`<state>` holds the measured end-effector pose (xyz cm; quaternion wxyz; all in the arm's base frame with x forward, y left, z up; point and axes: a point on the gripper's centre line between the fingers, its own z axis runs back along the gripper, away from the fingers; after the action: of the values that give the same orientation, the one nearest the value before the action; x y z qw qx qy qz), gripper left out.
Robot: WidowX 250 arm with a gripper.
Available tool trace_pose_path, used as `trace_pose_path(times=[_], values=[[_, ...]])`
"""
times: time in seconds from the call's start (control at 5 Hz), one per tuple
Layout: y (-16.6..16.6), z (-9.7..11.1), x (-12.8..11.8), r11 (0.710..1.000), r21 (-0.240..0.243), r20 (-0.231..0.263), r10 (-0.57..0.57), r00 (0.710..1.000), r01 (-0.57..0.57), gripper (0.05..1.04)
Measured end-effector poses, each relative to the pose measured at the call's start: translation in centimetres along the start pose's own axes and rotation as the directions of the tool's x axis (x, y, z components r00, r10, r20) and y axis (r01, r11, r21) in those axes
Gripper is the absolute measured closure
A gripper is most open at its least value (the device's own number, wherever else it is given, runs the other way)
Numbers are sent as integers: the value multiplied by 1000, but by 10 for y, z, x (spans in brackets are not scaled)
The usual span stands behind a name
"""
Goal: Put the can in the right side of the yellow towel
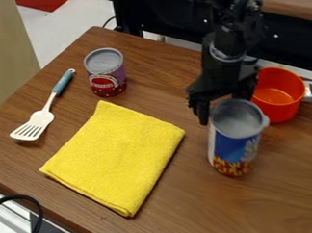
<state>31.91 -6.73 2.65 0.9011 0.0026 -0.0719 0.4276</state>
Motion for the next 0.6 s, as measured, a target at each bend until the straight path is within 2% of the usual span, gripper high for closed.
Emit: trace_pose_path(times=[0.4,0.6], values=[[-12,-1,-31,1000,-18,12,3,1000,-3,85],[-14,0,-40,1000,-22,-4,14,1000,-14,85]])
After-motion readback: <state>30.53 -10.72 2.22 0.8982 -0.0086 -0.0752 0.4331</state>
